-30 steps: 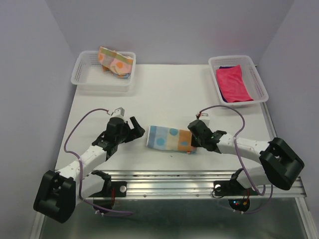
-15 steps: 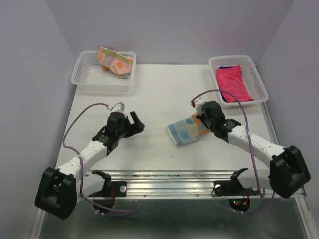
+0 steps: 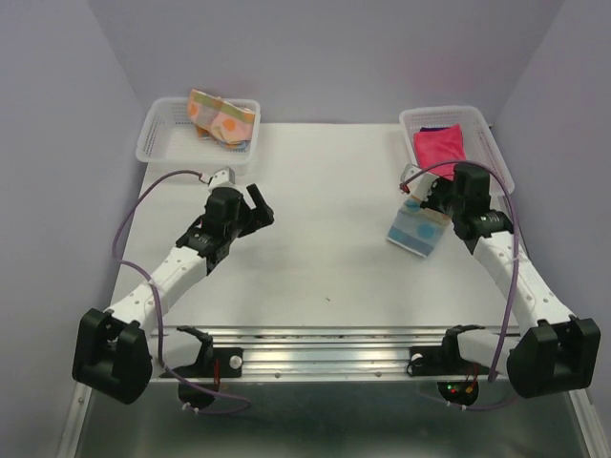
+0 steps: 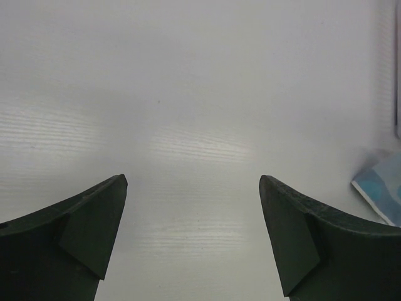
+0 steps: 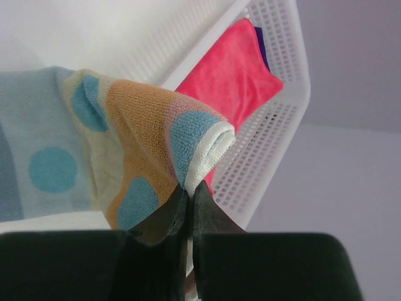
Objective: Fold and stack the towels
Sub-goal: Neatly place the folded towel into the bin
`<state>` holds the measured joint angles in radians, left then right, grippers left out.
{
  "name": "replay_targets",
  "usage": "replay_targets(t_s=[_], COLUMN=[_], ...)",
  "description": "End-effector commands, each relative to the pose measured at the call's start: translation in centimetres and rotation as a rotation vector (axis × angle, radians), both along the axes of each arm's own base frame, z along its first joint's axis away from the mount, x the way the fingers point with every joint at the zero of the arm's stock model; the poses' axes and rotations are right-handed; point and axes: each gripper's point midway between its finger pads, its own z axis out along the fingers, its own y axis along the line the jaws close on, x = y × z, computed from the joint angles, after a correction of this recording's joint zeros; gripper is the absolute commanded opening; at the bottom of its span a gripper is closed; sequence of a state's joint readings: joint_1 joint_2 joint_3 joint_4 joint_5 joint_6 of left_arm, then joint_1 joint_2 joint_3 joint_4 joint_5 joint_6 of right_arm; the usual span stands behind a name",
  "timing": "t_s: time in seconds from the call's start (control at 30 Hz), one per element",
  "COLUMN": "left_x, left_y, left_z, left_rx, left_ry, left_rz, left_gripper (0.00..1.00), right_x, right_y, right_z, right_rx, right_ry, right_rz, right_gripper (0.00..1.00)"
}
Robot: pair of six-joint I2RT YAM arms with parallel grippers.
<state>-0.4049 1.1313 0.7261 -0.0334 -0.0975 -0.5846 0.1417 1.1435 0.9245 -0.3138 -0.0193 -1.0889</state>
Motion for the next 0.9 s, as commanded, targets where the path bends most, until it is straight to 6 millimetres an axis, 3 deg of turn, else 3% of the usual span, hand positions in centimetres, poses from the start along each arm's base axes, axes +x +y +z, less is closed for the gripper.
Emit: replay_targets(t_s=[0.0, 0.2, 0.33, 0.43, 0.6, 0.63, 0.7, 0.73, 0.87], left_x=[1.3, 2.4, 3.3, 3.9, 4.8, 5.0, 5.1, 5.4, 5.5], left_y=[0.8, 2.9, 2.8, 2.8, 2.5, 2.3, 2.2, 2.2, 2.3], left_z=[1.8, 3.4, 4.3, 4.4, 4.6, 4.5, 4.5, 4.5, 4.8], left_rx=[0.043, 0.116, 0.121, 0.139, 0.141, 0.142, 0.141, 0.139, 0.137], left_ry=[-0.014, -0.024, -0.039, -0.029, -0.026, -0.021, -0.018, -0.018, -0.023], left_rz=[0.059, 0.171, 0.174, 0.174, 0.172, 0.170, 0.168, 0.173, 0.182], left_gripper=[0.99, 0.99, 0.99, 0.99, 0.99, 0.99, 0.99, 0.99, 0.99], right_x=[0.8, 2.2, 3.1, 3.0, 3.9, 4.7, 5.3, 5.9, 7.8], right_y=[0.3, -4.9, -8.3, -9.6, -10.7, -10.8, -10.4, -10.3, -9.9], right_z=[1.1, 1.3, 3.4, 4.7, 6.7, 8.1, 8.1, 9.5, 11.4], right_rx=[-0.156, -0.274, -0.365, -0.410, -0.452, -0.484, -0.491, -0.506, -0.476], right_ry=[0.007, -0.002, -0.099, -0.122, -0.218, -0.290, -0.328, -0.387, -0.460], right_rz=[0.188, 0.142, 0.101, 0.109, 0.114, 0.110, 0.133, 0.131, 0.147], right_gripper=[0.01, 0.01, 0.01, 0.01, 0.01, 0.01, 0.01, 0.01, 0.01])
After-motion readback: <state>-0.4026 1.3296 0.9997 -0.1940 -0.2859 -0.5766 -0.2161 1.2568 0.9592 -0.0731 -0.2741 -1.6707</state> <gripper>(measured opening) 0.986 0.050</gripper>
